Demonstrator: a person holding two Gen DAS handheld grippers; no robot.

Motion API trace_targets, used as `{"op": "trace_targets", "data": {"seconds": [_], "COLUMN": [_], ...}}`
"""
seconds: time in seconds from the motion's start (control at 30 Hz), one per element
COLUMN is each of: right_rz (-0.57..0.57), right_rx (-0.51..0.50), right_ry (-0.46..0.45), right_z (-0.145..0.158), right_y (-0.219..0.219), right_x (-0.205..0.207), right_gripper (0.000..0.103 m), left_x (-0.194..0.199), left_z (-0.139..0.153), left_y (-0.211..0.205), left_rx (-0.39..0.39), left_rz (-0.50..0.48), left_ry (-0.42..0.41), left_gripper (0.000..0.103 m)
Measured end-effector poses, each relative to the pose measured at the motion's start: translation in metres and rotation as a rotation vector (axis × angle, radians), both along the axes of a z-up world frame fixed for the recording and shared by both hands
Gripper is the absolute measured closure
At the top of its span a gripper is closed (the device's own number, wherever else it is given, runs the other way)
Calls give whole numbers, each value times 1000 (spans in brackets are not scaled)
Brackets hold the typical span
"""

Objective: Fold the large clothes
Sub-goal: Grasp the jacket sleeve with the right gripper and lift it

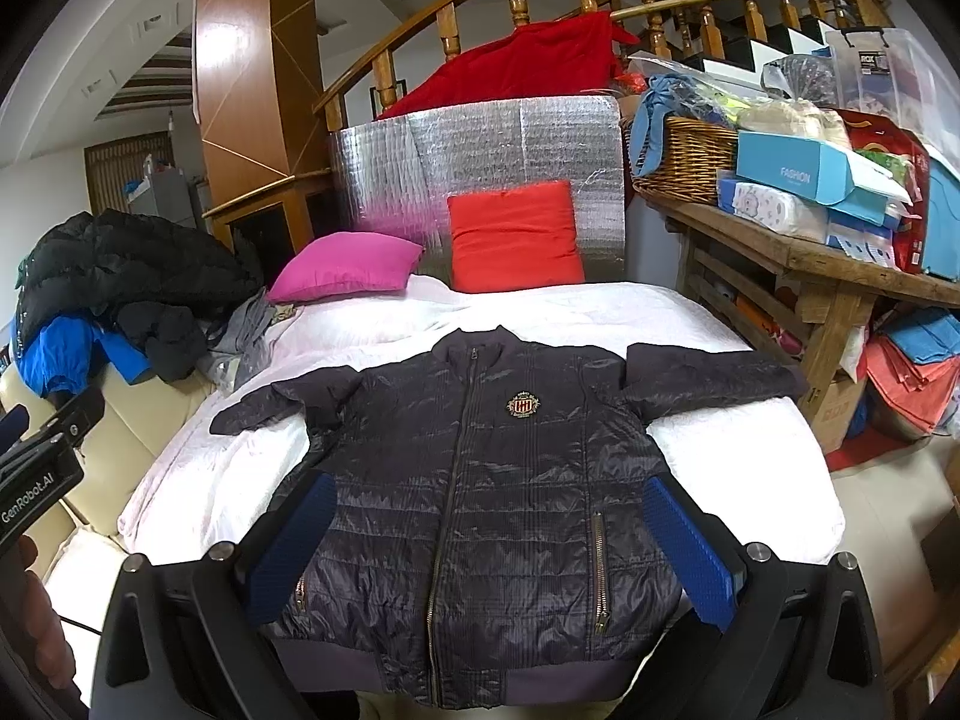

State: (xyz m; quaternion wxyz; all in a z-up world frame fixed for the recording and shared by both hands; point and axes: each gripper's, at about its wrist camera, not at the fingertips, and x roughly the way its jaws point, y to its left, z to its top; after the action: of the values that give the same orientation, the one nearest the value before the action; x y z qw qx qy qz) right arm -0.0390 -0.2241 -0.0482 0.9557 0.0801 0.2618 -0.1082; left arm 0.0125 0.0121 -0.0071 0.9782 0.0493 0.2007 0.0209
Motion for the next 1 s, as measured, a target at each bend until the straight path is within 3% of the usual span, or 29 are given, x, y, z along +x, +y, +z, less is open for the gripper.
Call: {"op": "trace_targets", "data": {"seconds": [0.27,0.33,0.5,0.6,0.67,0.9,1.0], "right_rz": [0,-4,-94,-170,-248,-463,-508], "right_rx": [11,42,150,270,371,733,879], "right_ry": [20,15,-31,-53,-77,-109,-176], "right_z": [-7,-10,-25,-46,-66,-150,-180], "right_y": [-13,-27,-110,-179,-228,-376,-418], "right_x": [14,20,49,67,77,117,135], "right_gripper": [0,0,0,0,0,0,0], "left_x": [22,46,136,188,212,272,291], "left_z": [-11,-23,-85,-129,-151,-188,-197], "left_y": [-3,-8,-36,-54,-67,-113,-129], "left_rx": [-21,-35,-63,-76,-79,-166,-163], "left_rz": [-28,-62,-151,-154,-165,-221,-233], "left_ry": [45,106,359,482,516,557,545], "left_gripper": [0,0,0,0,0,0,0]}}
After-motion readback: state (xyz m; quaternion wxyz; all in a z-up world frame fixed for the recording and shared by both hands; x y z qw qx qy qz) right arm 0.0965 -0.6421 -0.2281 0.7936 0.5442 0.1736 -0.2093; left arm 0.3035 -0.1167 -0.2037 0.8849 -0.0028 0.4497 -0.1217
